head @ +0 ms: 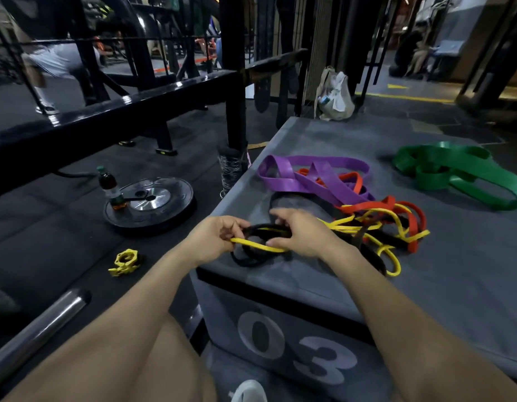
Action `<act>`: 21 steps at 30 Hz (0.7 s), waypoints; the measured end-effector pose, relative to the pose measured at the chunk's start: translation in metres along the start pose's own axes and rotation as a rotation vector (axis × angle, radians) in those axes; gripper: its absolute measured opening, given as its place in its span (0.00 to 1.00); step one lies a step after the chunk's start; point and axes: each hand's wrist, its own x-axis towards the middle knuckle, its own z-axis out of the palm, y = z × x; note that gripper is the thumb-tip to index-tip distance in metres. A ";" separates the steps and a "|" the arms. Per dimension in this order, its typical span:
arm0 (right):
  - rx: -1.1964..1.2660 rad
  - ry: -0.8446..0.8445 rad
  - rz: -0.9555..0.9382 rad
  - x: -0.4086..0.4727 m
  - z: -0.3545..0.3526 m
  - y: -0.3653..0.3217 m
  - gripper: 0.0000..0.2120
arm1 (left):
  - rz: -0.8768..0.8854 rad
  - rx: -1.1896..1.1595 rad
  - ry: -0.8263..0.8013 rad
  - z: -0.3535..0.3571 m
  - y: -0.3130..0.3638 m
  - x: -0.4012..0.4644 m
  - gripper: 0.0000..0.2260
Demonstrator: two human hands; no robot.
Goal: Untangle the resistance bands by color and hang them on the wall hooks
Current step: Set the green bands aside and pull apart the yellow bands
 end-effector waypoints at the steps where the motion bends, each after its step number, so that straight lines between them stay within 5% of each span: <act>1: -0.015 -0.037 0.005 0.001 0.001 0.000 0.29 | 0.026 0.030 0.012 -0.001 -0.002 0.001 0.19; 9: -0.073 -0.068 -0.011 0.005 0.006 -0.005 0.24 | 0.154 0.185 0.014 0.001 0.002 0.004 0.23; 14: -0.086 0.096 -0.001 0.005 0.008 -0.012 0.11 | 0.161 0.196 0.042 0.003 0.006 0.002 0.23; 21: 0.080 0.448 0.132 0.005 -0.009 -0.009 0.09 | 0.208 0.110 0.218 0.002 0.013 0.006 0.23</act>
